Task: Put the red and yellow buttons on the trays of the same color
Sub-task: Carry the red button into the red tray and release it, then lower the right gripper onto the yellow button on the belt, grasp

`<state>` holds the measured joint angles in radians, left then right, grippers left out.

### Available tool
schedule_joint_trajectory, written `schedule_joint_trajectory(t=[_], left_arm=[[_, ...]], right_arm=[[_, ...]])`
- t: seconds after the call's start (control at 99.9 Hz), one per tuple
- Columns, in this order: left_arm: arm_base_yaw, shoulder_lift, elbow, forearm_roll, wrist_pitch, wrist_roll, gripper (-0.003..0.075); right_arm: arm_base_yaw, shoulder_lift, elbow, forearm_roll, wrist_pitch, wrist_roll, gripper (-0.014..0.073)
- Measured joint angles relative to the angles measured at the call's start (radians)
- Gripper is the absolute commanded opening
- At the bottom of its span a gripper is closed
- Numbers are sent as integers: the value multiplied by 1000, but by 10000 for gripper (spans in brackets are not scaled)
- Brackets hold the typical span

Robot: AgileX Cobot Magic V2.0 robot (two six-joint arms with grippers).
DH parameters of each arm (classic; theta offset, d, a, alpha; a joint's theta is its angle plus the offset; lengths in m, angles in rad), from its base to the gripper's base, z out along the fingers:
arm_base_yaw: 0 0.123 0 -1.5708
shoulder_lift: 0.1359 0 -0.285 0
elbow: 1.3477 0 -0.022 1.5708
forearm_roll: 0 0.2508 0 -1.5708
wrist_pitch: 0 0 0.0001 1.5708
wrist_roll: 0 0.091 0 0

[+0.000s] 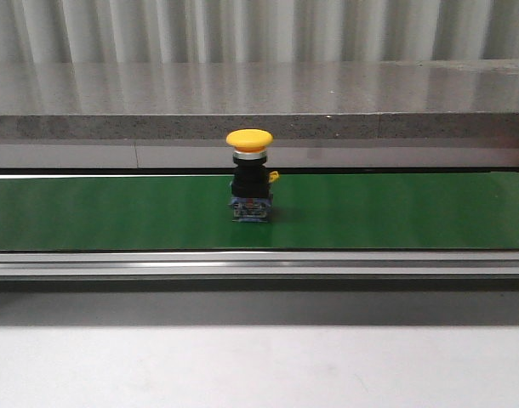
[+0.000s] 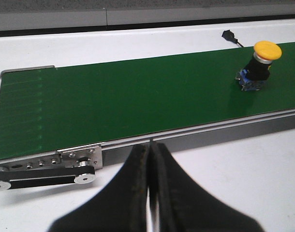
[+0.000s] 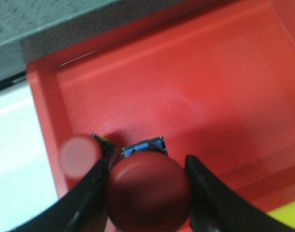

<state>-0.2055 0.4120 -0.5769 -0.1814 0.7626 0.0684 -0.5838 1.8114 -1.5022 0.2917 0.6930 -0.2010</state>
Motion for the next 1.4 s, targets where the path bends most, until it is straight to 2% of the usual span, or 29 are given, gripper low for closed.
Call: schedule_joint_trajectory(t=[0.11, 0.49, 0.59, 0.71, 0.811, 1.151, 1.401], left_arm=[[0, 0, 0, 0, 0, 0, -20], [0, 0, 0, 0, 0, 0, -20], [0, 0, 0, 0, 0, 0, -20], [0, 0, 0, 0, 0, 0, -20], [0, 0, 0, 0, 0, 0, -20], [0, 0, 0, 0, 0, 0, -20], [0, 0, 0, 0, 0, 0, -20]], right_arm=[[0, 71, -44, 0, -2, 9, 36], [0, 225, -51, 8, -67, 12, 52], [0, 238, -54, 19, -87, 12, 164], [0, 240, -55, 23, -87, 14, 405], [0, 240, -55, 25, -87, 14, 493], [0, 148, -36, 27, -88, 14, 487], [8, -44, 133, 31, -96, 14, 487]])
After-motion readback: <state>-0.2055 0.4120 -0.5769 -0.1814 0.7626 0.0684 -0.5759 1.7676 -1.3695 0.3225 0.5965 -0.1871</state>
